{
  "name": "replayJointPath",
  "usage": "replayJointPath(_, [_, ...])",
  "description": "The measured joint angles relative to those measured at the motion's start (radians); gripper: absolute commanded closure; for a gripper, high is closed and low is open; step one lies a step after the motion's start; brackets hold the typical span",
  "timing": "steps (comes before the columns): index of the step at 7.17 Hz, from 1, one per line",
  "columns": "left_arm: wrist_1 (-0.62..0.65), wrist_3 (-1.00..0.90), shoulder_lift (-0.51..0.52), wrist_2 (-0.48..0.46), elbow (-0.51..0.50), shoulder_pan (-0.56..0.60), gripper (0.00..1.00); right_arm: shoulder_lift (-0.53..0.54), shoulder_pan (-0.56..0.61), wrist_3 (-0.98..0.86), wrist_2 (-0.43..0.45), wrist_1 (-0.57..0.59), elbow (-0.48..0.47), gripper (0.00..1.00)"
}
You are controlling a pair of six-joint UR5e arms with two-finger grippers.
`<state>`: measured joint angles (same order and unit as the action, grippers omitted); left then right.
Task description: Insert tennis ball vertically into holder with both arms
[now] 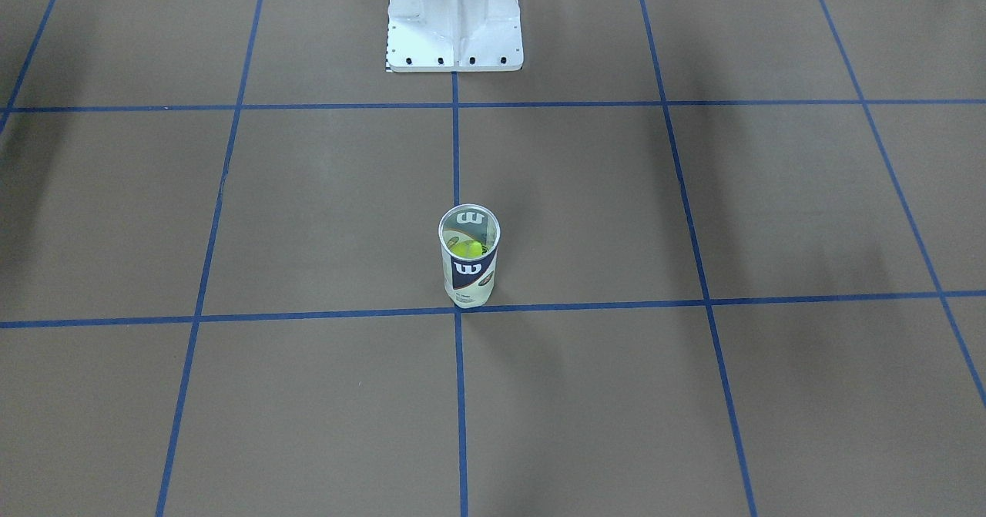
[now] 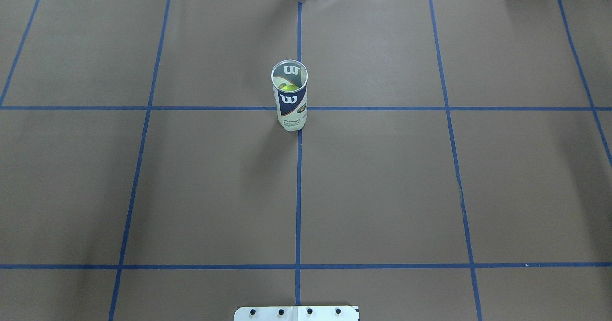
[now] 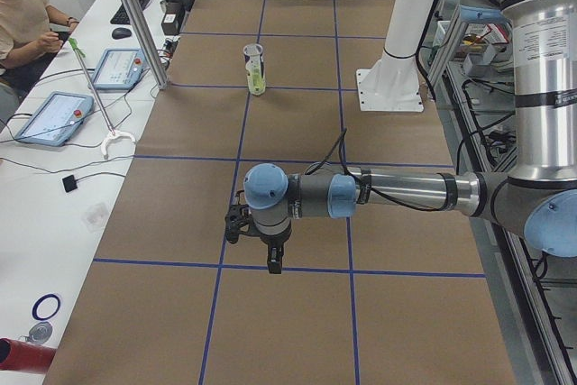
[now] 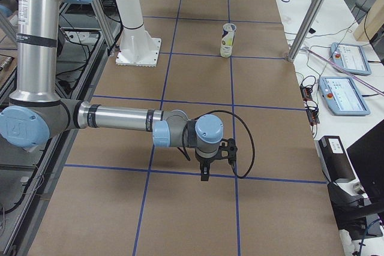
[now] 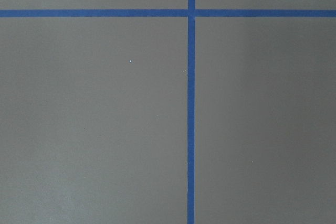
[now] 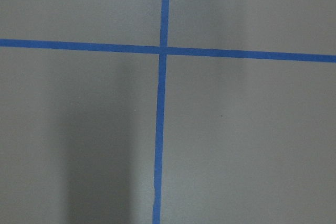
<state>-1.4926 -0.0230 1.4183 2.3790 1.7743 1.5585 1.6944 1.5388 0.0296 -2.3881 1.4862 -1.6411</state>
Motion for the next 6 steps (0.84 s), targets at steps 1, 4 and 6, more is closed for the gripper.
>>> replayJointPath(1, [0.000,0.000,0.000,0.000,0.001,0.000,0.00,-0.003,0.001,-0.001,-0.003,-0.001,-0.001,0.01])
replayJointPath(4, [-0.003,-0.001,0.001,0.003,0.000,0.000,0.00,-0.003,0.001,0.002,0.007,-0.003,-0.018,0.01])
replayJointPath(6, [-0.003,-0.002,0.001,0.003,-0.003,0.000,0.00,0.001,0.001,0.002,0.007,-0.003,-0.022,0.01])
